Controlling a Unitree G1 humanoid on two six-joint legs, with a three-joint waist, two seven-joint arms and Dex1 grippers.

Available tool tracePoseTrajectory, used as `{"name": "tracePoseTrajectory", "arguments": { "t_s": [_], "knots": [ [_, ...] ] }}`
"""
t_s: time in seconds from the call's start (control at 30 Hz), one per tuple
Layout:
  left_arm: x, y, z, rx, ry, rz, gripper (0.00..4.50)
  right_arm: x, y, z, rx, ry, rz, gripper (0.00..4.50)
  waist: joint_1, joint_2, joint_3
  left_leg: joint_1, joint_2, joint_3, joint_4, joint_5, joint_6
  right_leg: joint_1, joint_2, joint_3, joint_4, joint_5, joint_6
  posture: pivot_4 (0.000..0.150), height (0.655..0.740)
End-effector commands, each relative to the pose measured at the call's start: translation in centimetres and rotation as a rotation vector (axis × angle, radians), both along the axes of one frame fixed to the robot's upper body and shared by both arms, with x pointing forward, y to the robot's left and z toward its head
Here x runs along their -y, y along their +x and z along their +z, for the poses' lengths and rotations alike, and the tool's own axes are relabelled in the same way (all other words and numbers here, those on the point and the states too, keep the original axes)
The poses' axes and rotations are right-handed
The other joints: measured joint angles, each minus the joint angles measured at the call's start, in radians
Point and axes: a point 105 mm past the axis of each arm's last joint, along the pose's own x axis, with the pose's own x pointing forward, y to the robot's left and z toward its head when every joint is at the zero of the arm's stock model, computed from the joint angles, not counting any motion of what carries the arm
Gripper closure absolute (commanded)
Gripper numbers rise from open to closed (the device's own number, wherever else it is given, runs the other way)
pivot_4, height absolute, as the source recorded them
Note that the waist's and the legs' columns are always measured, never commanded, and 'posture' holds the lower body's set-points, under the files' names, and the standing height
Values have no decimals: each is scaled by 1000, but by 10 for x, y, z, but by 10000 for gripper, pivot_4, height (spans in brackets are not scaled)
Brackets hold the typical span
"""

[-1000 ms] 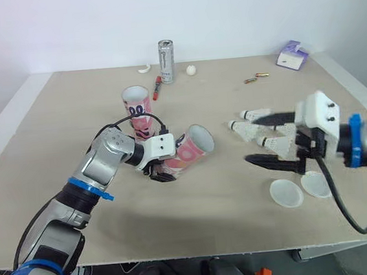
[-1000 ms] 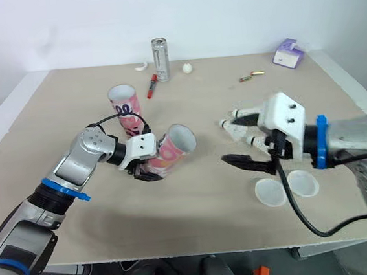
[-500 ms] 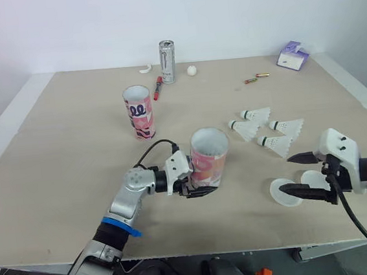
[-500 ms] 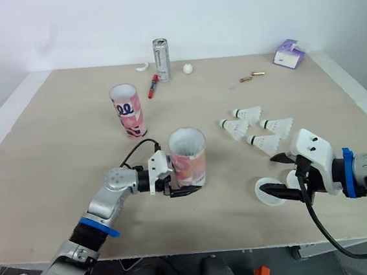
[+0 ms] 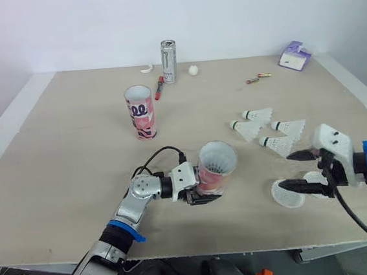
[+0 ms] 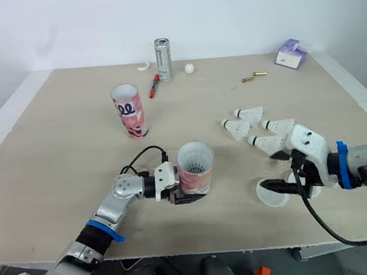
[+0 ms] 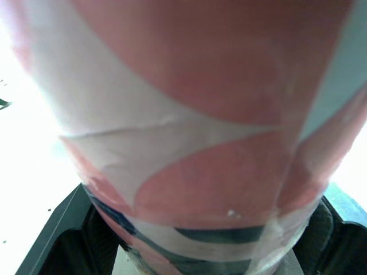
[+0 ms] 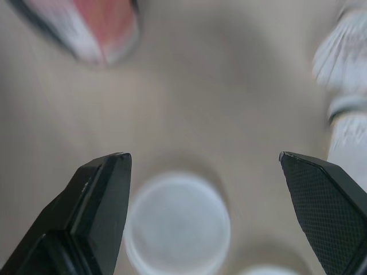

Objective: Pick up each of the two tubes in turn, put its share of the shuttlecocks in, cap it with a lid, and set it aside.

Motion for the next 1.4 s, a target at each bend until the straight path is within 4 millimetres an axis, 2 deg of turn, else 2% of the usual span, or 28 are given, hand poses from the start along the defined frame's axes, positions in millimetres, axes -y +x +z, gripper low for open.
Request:
{"name": "tracePoseTrajectory", "arguments": {
  "t_s": [0.03, 0.2, 0.3, 0.4, 0.5, 0.57, 0.77, 0.83, 1.13, 1.27, 1.4],
  "knots": [
    [-1, -4, -2, -76, -2, -22, 9997, 9, 4, 5, 31, -47, -3, 595, 0, 1, 0, 0, 0, 0, 0, 0, 0, 0, 0, 1, 0, 0, 0, 1500, 7400],
    [-1, -6, -3, -64, 29, -43, 9997, -6, 10, 13, 70, -7, 42, 595, -3, 1, -1, 1, 0, 0, 0, 0, 0, 0, 1, 1, 0, 0, 0, 1500, 7400],
    [-5, -3, -5, -45, 59, -31, 9997, -28, 12, 32, 140, 93, 109, 595, -2, 1, -1, 1, 1, 0, 0, 0, 0, 0, 3, 0, 0, 0, -1, 1500, 7400],
    [-12, 2, -8, -18, 127, -24, 9997, -43, 7, 50, 195, 114, 189, 595, -2, 1, -1, 1, 2, -1, -1, 0, 0, 0, 3, 0, 0, 0, -1, 1500, 7400],
    [-21, 12, 3, 15, 168, -11, 9997, -58, 8, 86, 279, 188, 222, 595, -7, 1, 0, 1, 2, 0, -1, 0, 0, 0, 4, 1, 0, 1, -2, 1500, 7400],
    [-25, 17, 7, 32, 194, -11, 9997, -63, 7, 96, 302, 196, 243, 595, -6, 1, -1, 1, 2, -1, -1, 0, 0, 0, 4, 1, 0, 1, -2, 1500, 7400],
    [-31, 16, 1, 24, 245, -43, 9997, -79, 2, 91, 279, 216, 286, 595, -5, 1, -1, 1, 2, 0, -1, 0, 0, 0, 3, 1, 0, 0, -4, 1500, 7400],
    [-32, 16, -1, 25, 256, -46, 9997, -77, 2, 84, 268, 201, 279, 595, -5, 1, -1, 1, 2, 0, -1, 0, 0, -1, 3, 1, 0, 0, -3, 1500, 7400],
    [-20, 20, 16, -37, 64, 10, 9997, -58, 2, 64, 197, 138, 243, 595, -2, 1, -1, 1, 2, 0, -1, 0, 0, -1, 3, 1, 0, 0, -3, 1500, 7400],
    [-19, 17, 6, -15, 118, 0, 9997, -58, 4, 59, 184, 150, 236, 595, -1, 1, 0, 0, 2, 0, -1, 0, 0, -1, 3, 1, 0, 0, -2, 1500, 7400],
    [-19, 16, 6, -3, 114, -9, 9997, -54, 5, 51, 165, 143, 231, 595, -1, 1, 0, 0, 2, 0, -1, 0, 0, -1, 3, 1, 0, 0, -2, 1500, 7400]
  ]
}}
